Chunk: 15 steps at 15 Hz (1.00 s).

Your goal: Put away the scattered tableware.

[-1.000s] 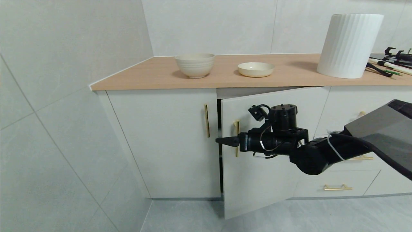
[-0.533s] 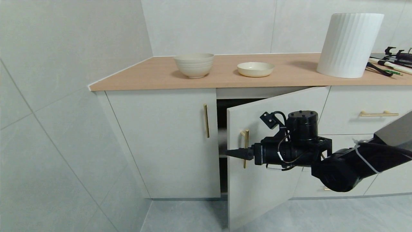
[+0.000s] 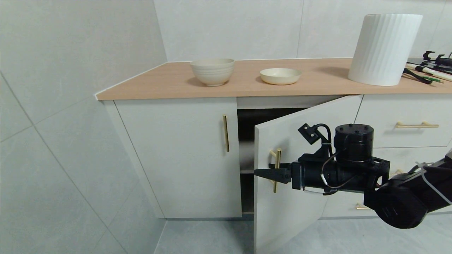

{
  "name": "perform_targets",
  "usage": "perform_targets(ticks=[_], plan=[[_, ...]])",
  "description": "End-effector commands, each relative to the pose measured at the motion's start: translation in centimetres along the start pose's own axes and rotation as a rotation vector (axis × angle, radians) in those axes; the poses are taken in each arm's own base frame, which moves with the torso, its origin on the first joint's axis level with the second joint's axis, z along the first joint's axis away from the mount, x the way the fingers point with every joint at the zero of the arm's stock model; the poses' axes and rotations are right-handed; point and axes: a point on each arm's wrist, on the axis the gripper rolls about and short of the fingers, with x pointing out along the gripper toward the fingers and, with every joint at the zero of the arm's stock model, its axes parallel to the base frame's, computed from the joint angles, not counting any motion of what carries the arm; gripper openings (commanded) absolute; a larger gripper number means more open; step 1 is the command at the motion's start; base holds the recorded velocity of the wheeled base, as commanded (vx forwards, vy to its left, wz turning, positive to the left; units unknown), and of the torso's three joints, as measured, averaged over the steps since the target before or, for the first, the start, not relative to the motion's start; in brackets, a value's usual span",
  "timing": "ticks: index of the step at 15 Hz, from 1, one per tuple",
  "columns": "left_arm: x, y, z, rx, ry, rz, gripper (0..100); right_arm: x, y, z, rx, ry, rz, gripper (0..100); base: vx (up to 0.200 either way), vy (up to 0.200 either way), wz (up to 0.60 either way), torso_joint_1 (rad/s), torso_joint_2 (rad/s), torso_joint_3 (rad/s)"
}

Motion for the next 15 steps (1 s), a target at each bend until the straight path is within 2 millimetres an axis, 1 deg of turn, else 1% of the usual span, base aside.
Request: perform_targets(ticks=[1,2,3,4,5,6,7,8,9,10,11,12,13,15], plan=[[-0.8,-0.1,2.6,-0.006,-0.056,-0.069,100,-0.1,0.6,-0.4,0.004,0.017,0.015,100,0.0,0.0,0.0,0.0,0.0,0.0],[-1.4,-0.2,5.0,-0.005,-0.041,-0.127,100,-0.1,0.6,-0.5,0.006,0.021,0.018,100,0.0,0.0,0.0,0.0,0.0,0.0],[-1.5,-0.3,6.8,-0.009,-0.016,-0.165,100,-0.1,0.6,-0.6,0.007,0.023,0.02,100,0.0,0.0,0.0,0.0,0.0,0.0],[-0.8,-0.4,9.2,-0.028,0.049,-0.23,100,0.0,0.7,-0.8,0.009,0.03,0.024,100,0.0,0.0,0.0,0.0,0.0,0.0],[0.6,-0.5,11.1,-0.037,0.114,-0.275,100,-0.1,0.8,-0.8,0.009,0.03,0.024,100,0.0,0.0,0.0,0.0,0.0,0.0],[1.6,-0.7,12.0,-0.04,0.142,-0.299,100,-0.1,0.8,-0.8,0.011,0.032,0.023,100,0.0,0.0,0.0,0.0,0.0,0.0],[3.7,-0.9,13.6,-0.052,0.198,-0.357,100,-0.3,0.9,-0.9,0.012,0.033,0.023,100,0.0,0.0,0.0,0.0,0.0,0.0],[7.4,-1.4,15.1,-0.08,0.296,-0.449,100,-0.5,1.0,-0.9,0.01,0.031,0.024,100,0.0,0.0,0.0,0.0,0.0,0.0],[9.7,-1.7,15.5,-0.097,0.353,-0.508,100,-0.5,1.2,-0.9,0.009,0.032,0.026,100,0.0,0.0,0.0,0.0,0.0,0.0],[12.3,-2.2,15.3,-0.116,0.416,-0.581,100,-0.5,1.2,-0.9,0.008,0.034,0.031,100,0.0,0.0,0.0,0.0,0.0,0.0],[15.2,-2.9,14.7,-0.128,0.477,-0.633,100,-0.6,1.3,-1.1,0.009,0.037,0.031,100,0.0,0.0,0.0,0.0,0.0,0.0],[15.6,-3.0,14.5,-0.13,0.484,-0.637,100,-0.6,1.4,-1.1,0.009,0.039,0.034,100,0.0,0.0,0.0,0.0,0.0,0.0],[19.9,-4.4,12.9,-0.13,0.529,-0.677,100,-0.5,1.4,-1.2,0.011,0.043,0.033,100,0.0,0.0,0.0,0.0,0.0,0.0],[23.8,-6.4,11.1,-0.124,0.525,-0.736,100,-0.5,1.3,-1.3,0.013,0.045,0.032,100,0.0,0.0,0.0,0.0,0.0,0.0]])
